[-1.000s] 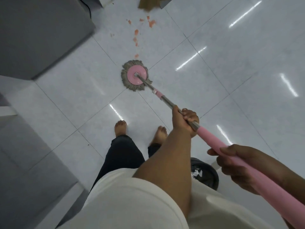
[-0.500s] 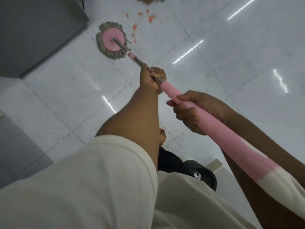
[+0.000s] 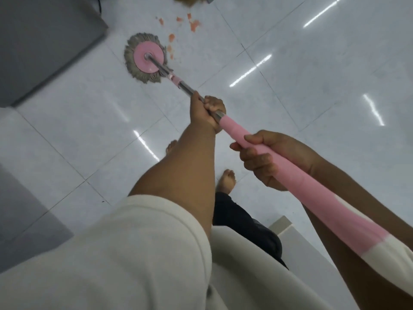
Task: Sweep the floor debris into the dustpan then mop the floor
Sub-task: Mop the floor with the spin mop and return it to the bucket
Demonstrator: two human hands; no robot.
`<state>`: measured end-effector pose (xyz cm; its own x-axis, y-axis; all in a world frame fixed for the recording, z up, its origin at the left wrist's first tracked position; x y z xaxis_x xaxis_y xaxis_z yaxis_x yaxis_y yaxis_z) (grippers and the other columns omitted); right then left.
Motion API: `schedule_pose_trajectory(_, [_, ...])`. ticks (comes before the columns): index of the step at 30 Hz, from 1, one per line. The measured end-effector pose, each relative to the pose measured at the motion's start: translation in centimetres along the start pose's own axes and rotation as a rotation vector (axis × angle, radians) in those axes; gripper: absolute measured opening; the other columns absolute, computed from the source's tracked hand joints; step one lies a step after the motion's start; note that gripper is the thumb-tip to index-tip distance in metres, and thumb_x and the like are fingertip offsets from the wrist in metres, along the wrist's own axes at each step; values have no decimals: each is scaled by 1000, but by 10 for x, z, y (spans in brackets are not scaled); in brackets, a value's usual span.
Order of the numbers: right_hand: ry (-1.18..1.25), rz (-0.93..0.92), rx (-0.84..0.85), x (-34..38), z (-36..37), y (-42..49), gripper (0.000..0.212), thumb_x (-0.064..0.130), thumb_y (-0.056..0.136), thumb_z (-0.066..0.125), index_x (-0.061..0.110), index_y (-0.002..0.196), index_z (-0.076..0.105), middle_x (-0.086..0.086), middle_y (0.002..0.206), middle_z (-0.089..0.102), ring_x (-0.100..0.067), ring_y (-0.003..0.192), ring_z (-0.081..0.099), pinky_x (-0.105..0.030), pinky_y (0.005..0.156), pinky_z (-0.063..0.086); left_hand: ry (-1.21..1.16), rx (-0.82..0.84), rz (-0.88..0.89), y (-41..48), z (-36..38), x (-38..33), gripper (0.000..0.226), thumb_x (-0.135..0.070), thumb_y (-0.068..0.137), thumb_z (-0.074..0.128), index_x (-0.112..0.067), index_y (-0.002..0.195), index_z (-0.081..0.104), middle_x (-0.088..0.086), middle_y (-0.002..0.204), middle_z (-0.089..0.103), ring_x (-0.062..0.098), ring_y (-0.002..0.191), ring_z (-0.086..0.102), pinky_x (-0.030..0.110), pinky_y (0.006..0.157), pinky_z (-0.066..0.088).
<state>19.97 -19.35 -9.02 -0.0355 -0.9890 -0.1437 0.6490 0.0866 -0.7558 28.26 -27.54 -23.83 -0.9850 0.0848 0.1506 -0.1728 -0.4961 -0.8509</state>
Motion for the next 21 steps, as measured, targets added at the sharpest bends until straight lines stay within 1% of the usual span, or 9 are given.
schedule_pose_trajectory(5, [61,9,-87,-54,-60,-89,25,17,84,63,6,105,58,-1,62,50,-8,39,47,-19,33,42,39,-36,-104,-32,-37,115,44,-47,97,47,-18,65,38,-5,35,34,6,24,34,12,26,30])
schedule_pose_trajectory(8, [110,27,-127,-77,-80,-128,43,13,70,80,5,108,60,-4,59,50,-11,36,46,-22,31,42,48,-33,-151,-47,-51,164,44,-46,97,44,-18,64,37,-6,37,34,6,25,33,12,26,29])
schedule_pose_trajectory(10, [121,44,-130,-79,-81,-136,49,11,65,84,5,108,61,-4,59,48,-11,35,45,-23,29,41,66,-24,-160,-49,-52,173,44,-48,97,45,-18,64,38,-7,38,34,6,25,33,12,26,28])
schedule_pose_trajectory(13, [77,57,-122,-60,-72,-124,49,11,66,82,5,108,59,-3,58,49,-10,35,45,-22,29,40,82,-9,-132,-40,-39,154,46,-50,96,46,-18,63,39,-6,37,34,6,25,34,12,27,29])
schedule_pose_trajectory(14, [62,49,-124,-50,-67,-115,45,12,68,80,5,107,59,-2,59,49,-10,35,45,-21,29,39,82,-1,-118,-34,-31,141,47,-49,97,47,-18,63,38,-6,36,34,6,25,34,12,27,29])
schedule_pose_trajectory(15, [44,36,-127,-38,-61,-104,37,14,74,74,6,107,58,-2,59,49,-9,35,46,-20,29,40,69,9,-107,-27,-22,127,47,-49,97,47,-18,63,38,-5,35,35,6,25,34,11,27,29])
schedule_pose_trajectory(17, [10,13,-113,-11,-44,-78,23,19,87,56,7,107,56,0,59,49,-7,37,46,-18,32,41,2,37,-98,-13,0,93,47,-49,98,47,-18,63,38,-5,34,35,6,24,35,11,27,29])
schedule_pose_trajectory(19, [-15,8,-57,18,-20,-47,25,23,91,44,7,107,54,2,59,51,-5,39,47,-17,35,43,-37,66,-94,3,25,54,47,-48,98,49,-17,64,38,-4,34,36,6,23,35,11,26,30])
schedule_pose_trajectory(21, [-27,9,-4,51,6,-15,25,24,91,43,7,106,53,2,60,52,-5,41,49,-16,38,45,-30,75,-70,19,51,9,47,-47,98,49,-17,64,38,-3,33,36,7,23,36,11,26,30])
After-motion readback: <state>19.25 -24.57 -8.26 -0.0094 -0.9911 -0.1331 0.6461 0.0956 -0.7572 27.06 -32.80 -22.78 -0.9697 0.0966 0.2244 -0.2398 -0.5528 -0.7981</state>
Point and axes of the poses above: each hand's wrist, its own y-axis towards the middle knuckle, its own z-axis out of the palm, x = y × z, the point moved 9 cm from there along y, towards the middle knuckle
